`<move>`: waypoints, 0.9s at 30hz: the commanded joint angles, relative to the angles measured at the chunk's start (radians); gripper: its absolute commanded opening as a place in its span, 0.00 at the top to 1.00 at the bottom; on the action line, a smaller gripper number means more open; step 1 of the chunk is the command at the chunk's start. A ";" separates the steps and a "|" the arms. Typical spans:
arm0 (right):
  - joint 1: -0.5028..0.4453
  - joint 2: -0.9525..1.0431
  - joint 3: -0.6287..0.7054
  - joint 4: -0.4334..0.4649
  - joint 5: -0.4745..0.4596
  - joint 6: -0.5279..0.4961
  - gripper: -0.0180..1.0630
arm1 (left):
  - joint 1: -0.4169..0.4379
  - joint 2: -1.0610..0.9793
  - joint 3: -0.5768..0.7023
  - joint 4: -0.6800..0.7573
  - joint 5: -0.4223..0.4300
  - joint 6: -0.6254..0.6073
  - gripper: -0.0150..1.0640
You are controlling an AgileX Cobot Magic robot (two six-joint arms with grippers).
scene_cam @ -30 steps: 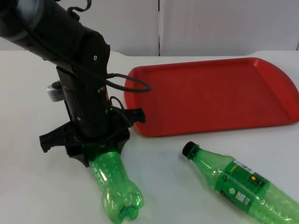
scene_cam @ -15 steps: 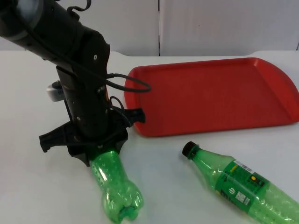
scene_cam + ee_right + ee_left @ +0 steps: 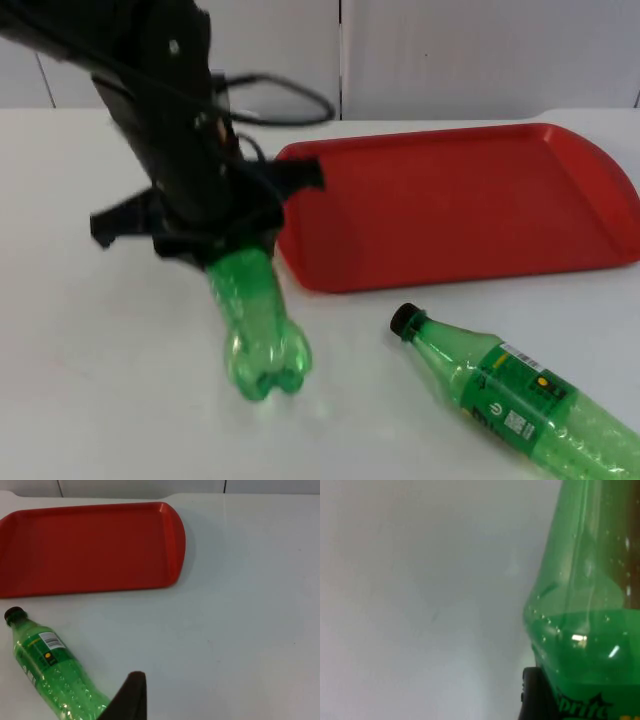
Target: Place the bottle upright on the tray.
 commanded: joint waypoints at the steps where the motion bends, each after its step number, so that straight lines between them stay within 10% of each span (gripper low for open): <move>1: -0.002 -0.002 0.003 0.004 -0.004 -0.001 0.01 | -0.007 -0.070 0.000 0.048 -0.061 0.020 0.99; 6: -0.002 -0.002 0.003 0.004 -0.004 -0.001 0.01 | -0.007 -0.180 0.000 0.127 -0.163 0.020 0.99; 17: -0.002 -0.002 0.003 0.004 -0.004 -0.001 0.01 | -0.007 -0.475 0.000 0.575 -0.686 0.020 0.99; 27: -0.002 -0.002 0.003 0.004 -0.004 -0.001 0.01 | -0.007 -0.492 0.000 0.668 -0.811 0.085 0.99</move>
